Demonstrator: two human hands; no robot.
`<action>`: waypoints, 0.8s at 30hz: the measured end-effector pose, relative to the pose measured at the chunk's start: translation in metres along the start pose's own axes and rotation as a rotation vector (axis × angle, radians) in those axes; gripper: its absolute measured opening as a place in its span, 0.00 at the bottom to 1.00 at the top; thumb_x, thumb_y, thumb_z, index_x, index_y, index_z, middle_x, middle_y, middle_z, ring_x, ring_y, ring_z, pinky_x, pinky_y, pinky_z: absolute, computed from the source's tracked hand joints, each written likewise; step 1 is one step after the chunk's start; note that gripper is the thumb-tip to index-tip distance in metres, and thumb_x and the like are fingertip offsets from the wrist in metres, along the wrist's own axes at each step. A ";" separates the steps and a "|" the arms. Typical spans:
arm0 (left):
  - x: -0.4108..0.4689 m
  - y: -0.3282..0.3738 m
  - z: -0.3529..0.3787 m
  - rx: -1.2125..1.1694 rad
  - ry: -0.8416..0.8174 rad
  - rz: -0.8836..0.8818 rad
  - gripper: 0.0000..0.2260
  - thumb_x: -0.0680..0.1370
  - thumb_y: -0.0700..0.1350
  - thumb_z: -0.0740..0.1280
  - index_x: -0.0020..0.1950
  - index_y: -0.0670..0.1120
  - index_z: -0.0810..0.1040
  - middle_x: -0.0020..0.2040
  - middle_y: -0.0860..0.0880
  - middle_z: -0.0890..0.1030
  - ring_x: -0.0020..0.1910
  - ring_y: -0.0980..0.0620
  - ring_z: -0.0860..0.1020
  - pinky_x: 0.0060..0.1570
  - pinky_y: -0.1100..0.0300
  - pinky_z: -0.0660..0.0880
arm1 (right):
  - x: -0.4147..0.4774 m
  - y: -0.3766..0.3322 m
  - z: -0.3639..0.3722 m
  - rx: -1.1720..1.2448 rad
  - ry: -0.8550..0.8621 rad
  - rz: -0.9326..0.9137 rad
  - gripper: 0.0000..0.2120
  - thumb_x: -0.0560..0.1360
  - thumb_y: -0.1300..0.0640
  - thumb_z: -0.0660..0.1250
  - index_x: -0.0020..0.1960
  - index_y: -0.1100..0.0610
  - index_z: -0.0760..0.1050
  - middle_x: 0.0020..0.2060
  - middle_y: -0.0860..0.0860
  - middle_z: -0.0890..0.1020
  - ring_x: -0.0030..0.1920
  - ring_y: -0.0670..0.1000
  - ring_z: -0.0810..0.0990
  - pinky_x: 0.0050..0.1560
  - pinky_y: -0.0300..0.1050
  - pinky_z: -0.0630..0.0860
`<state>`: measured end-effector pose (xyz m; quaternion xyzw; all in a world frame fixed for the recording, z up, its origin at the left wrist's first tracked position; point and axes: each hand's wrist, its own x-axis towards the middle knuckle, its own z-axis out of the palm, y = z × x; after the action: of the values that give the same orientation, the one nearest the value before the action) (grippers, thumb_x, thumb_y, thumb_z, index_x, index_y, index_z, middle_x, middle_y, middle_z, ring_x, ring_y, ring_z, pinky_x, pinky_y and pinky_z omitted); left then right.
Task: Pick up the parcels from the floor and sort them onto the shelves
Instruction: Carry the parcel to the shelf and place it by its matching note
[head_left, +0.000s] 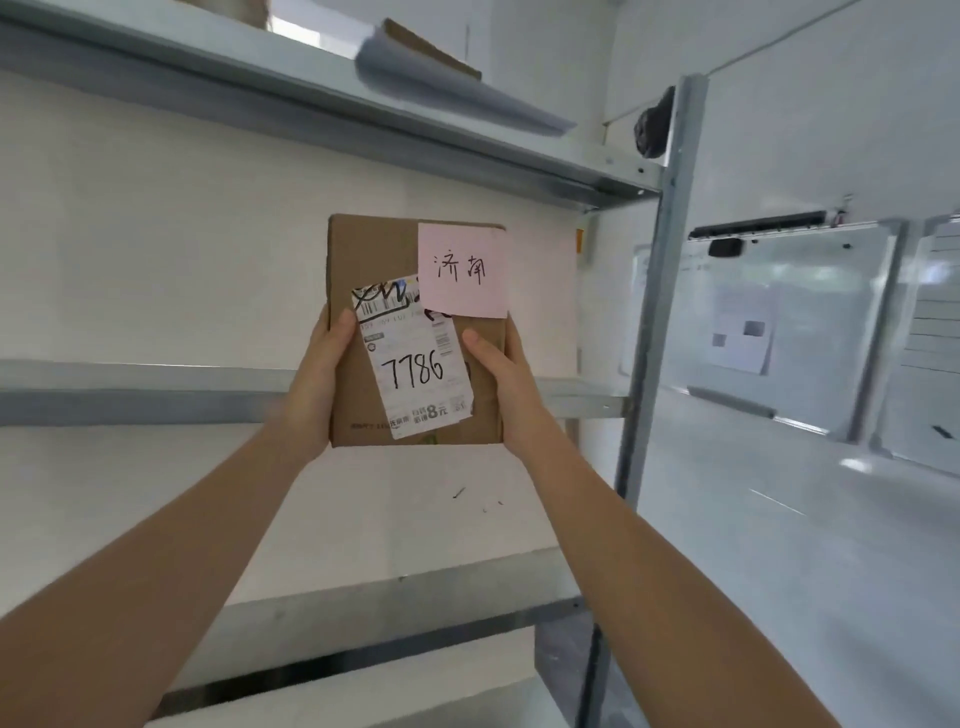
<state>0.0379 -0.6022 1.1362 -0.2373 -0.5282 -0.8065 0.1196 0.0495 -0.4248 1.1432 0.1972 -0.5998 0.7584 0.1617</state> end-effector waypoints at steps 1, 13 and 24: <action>-0.003 0.012 -0.024 0.024 0.041 0.018 0.14 0.79 0.54 0.57 0.64 0.56 0.70 0.45 0.60 0.85 0.44 0.60 0.84 0.38 0.62 0.80 | 0.006 0.009 0.025 0.023 -0.043 0.006 0.39 0.68 0.53 0.71 0.76 0.46 0.60 0.67 0.56 0.77 0.62 0.59 0.80 0.56 0.57 0.80; -0.105 0.190 -0.299 0.327 0.508 0.128 0.22 0.78 0.57 0.58 0.71 0.52 0.68 0.61 0.47 0.80 0.58 0.45 0.80 0.45 0.55 0.82 | 0.002 0.092 0.369 0.312 -0.537 0.097 0.38 0.69 0.53 0.70 0.76 0.47 0.60 0.68 0.54 0.76 0.64 0.57 0.79 0.60 0.58 0.78; -0.217 0.341 -0.468 0.513 0.706 0.126 0.27 0.73 0.62 0.59 0.69 0.51 0.69 0.55 0.47 0.83 0.47 0.47 0.83 0.38 0.56 0.80 | -0.067 0.114 0.630 0.423 -0.728 0.170 0.38 0.68 0.50 0.70 0.75 0.44 0.61 0.66 0.54 0.78 0.60 0.58 0.81 0.56 0.59 0.80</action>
<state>0.2553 -1.1806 1.1425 0.0585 -0.6224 -0.6722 0.3966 0.1194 -1.0651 1.1414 0.4310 -0.4630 0.7562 -0.1676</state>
